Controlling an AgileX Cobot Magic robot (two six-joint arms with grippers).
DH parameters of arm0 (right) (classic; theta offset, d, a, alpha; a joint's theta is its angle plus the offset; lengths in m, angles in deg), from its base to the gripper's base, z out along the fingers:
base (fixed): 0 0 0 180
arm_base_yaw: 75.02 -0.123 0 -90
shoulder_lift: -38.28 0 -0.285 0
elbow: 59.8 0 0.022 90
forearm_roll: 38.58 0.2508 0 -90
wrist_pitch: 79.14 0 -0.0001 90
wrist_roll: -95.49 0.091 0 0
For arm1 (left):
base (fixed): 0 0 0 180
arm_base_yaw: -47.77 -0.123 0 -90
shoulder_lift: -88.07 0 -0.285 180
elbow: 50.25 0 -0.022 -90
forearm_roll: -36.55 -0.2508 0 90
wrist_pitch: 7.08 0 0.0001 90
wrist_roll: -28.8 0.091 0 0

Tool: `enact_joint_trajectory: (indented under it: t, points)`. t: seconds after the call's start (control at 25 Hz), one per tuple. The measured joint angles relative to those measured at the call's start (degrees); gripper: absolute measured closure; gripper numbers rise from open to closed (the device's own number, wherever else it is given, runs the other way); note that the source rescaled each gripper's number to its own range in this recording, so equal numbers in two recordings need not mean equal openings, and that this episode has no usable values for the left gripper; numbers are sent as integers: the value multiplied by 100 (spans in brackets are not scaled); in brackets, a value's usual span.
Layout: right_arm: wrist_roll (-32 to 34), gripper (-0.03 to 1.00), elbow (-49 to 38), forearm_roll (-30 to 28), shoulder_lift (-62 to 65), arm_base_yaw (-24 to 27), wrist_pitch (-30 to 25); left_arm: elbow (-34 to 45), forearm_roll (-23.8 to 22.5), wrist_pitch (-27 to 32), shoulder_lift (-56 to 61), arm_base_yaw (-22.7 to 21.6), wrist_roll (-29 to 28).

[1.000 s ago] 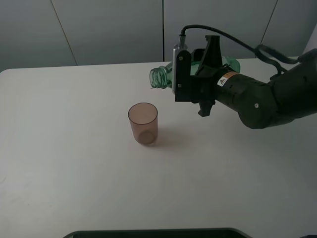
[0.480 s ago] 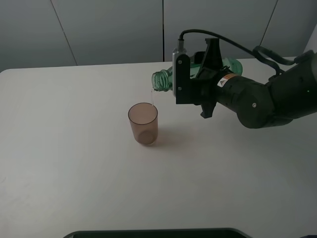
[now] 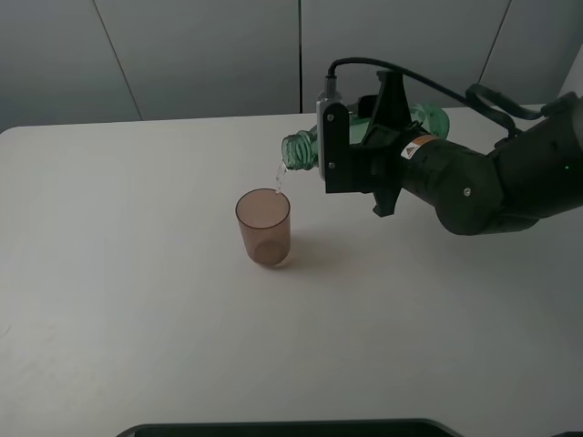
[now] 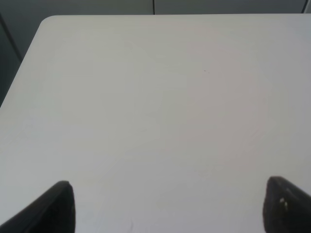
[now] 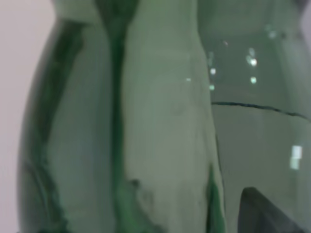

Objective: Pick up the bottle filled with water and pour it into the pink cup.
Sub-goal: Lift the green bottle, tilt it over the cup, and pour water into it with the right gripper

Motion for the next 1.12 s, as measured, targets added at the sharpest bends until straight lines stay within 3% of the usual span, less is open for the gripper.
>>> enact_joint_trajectory:
  t: [1.12]
  points:
    - [-372, 97, 8, 249, 0, 0, 0, 0, 0, 0, 0, 0, 0]
